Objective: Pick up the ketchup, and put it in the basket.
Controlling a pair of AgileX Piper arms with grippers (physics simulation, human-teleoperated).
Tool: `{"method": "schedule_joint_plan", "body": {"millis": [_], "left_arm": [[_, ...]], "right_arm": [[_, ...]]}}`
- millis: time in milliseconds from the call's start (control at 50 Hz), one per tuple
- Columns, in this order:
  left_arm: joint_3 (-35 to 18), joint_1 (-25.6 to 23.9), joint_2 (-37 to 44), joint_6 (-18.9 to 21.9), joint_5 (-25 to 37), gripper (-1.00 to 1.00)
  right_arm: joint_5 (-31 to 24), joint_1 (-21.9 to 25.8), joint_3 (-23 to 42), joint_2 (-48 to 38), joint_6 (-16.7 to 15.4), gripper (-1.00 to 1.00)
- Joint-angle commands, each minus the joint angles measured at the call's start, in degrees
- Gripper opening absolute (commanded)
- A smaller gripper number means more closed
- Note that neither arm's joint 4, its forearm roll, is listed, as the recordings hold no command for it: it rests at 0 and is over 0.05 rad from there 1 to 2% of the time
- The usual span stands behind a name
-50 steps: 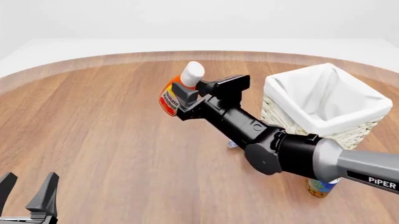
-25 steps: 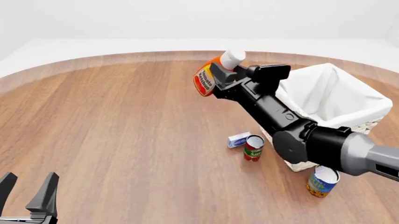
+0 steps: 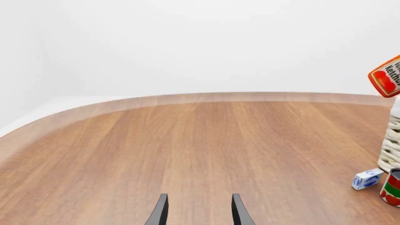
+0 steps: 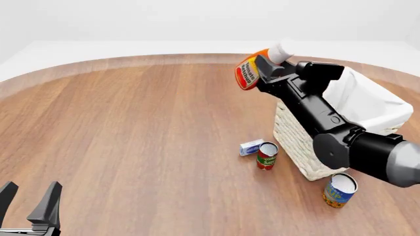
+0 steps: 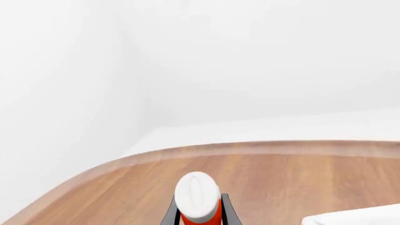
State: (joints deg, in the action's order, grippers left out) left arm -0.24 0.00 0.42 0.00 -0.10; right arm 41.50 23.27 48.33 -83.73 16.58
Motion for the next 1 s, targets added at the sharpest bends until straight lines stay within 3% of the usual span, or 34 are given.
{"method": "schedule_joint_plan", "body": {"millis": [20, 280, 540, 1000], "left_arm": [[0.0, 0.0, 0.0, 0.0, 0.0, 1.0], [0.0, 0.0, 0.0, 0.0, 0.0, 1.0], [0.0, 0.0, 0.0, 0.0, 0.0, 1.0], [0.0, 0.0, 0.0, 0.0, 0.0, 1.0]], "right_arm": [[1.3, -4.5, -2.3, 2.5, 2.1, -1.0], [0.9, -7.8, -5.1, 6.6, 3.5, -1.0], [0.5, -11.0, -7.9, 11.1, -0.6, -1.0], [-2.4, -18.1, -6.6, 8.9, -5.3, -1.0]]}}
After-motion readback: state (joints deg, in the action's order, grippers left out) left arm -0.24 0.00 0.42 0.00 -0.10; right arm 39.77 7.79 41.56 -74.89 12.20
